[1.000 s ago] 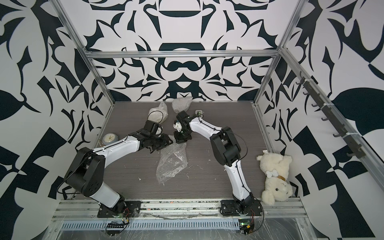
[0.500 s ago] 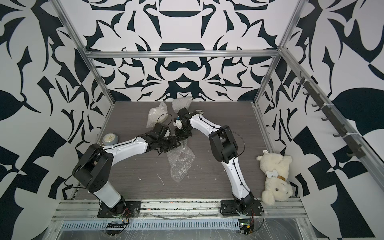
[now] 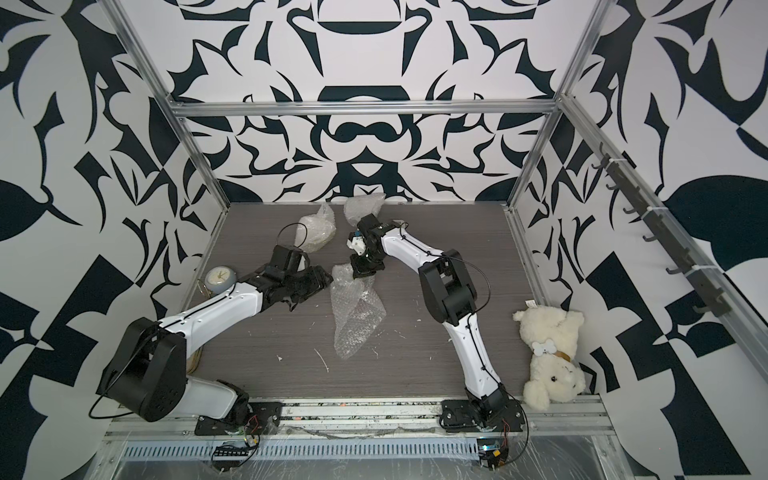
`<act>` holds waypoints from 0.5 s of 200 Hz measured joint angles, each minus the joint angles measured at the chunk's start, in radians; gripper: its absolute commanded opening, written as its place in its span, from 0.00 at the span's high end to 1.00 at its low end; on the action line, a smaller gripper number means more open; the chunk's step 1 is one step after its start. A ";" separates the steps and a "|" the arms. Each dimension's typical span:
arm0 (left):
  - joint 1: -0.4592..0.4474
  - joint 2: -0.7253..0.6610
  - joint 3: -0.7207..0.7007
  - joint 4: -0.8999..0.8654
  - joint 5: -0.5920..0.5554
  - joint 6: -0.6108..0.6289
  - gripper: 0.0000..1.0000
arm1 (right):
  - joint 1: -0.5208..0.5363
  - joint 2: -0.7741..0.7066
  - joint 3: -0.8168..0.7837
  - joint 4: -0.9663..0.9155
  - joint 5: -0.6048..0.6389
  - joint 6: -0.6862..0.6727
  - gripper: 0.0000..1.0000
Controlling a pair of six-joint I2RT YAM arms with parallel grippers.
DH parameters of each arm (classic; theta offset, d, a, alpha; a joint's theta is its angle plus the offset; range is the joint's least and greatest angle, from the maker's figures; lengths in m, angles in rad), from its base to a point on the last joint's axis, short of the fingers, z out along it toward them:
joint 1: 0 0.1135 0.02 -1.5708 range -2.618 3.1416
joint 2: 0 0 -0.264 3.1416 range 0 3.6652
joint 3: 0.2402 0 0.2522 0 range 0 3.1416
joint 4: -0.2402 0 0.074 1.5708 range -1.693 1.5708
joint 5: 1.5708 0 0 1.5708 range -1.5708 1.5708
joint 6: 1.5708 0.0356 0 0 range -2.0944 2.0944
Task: Wrap bowls in bubble wrap
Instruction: Wrap the bowl in bubble wrap.
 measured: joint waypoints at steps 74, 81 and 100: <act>0.000 0.272 0.082 0.110 0.122 0.073 0.38 | -0.008 0.034 0.014 0.030 -0.105 -0.087 0.91; 0.000 0.289 0.098 0.111 0.123 0.078 0.38 | -0.010 0.035 0.014 0.032 -0.112 -0.091 0.91; 0.000 0.315 0.132 0.101 0.122 0.085 0.38 | -0.012 0.035 0.014 0.040 -0.118 -0.095 0.88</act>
